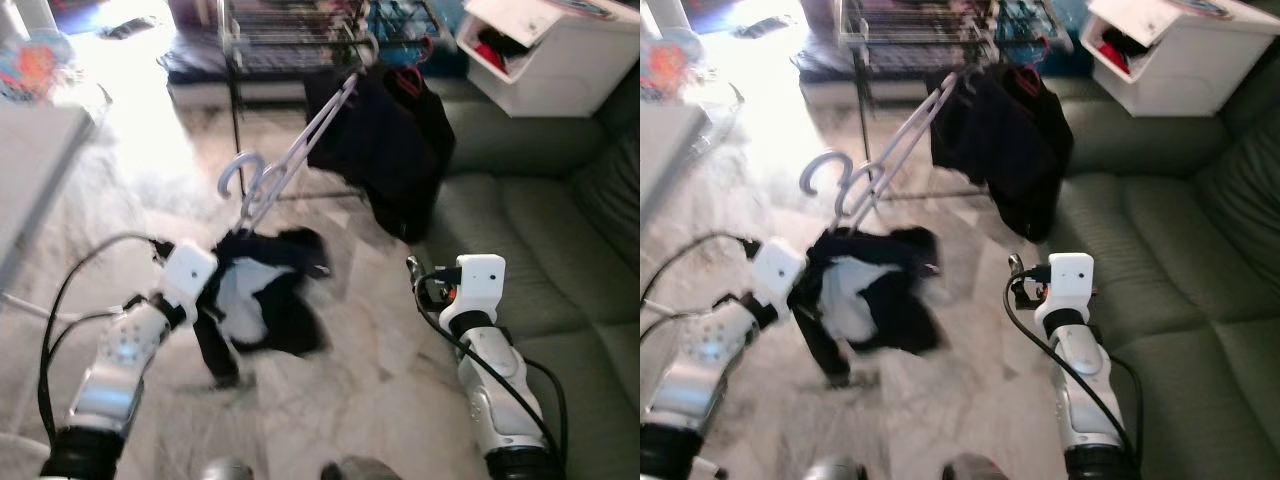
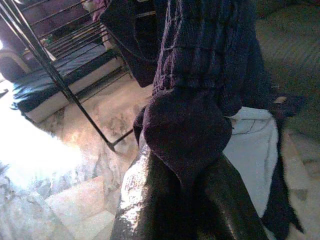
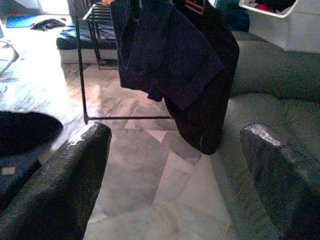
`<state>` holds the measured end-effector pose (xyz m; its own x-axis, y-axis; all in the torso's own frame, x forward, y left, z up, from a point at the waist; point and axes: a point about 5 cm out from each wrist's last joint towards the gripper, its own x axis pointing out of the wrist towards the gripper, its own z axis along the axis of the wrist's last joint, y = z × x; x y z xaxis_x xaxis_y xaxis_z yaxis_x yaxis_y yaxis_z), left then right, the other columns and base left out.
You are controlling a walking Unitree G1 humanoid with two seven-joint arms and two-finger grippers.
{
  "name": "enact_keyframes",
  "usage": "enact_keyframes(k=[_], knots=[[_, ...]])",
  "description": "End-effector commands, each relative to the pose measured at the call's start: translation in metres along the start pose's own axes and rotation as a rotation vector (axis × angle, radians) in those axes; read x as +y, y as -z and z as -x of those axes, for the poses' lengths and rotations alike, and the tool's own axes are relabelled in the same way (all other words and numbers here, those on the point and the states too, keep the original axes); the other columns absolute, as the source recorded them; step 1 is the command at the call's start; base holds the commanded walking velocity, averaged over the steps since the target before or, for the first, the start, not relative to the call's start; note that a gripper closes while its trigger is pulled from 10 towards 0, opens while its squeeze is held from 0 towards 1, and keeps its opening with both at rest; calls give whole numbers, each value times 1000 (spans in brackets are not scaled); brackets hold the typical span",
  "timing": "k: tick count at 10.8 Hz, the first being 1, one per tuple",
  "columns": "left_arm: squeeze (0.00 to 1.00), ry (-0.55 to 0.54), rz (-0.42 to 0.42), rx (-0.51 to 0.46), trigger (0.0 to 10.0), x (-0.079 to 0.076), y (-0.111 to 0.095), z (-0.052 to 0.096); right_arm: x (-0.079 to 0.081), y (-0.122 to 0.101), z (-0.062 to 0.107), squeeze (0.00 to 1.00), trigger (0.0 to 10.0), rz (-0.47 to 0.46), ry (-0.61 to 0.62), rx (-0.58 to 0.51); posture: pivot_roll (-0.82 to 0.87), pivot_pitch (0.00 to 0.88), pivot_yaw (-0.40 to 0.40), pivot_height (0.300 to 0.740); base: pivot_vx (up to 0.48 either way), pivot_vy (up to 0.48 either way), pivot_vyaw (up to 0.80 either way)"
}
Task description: Hang hanger
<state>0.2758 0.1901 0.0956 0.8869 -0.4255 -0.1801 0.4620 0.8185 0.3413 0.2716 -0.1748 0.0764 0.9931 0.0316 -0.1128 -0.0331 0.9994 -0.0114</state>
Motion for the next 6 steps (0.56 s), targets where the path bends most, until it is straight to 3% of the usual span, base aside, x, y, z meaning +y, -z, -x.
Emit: enact_keyframes(k=[1,4,6], knots=[[0,9,-14,-51,10000,2,-11,-4,-5,0,0,0,10000,-2,13,11,-22,36,-50,740,285,0,-800],[0,15,-18,-59,10000,2,-13,-6,-5,0,-1,0,10000,2,8,10,-24,33,-51,740,300,0,-800],[0,22,-16,-59,10000,0,-12,-6,-6,1,-1,0,10000,3,9,12,-26,35,-55,740,300,0,0]])
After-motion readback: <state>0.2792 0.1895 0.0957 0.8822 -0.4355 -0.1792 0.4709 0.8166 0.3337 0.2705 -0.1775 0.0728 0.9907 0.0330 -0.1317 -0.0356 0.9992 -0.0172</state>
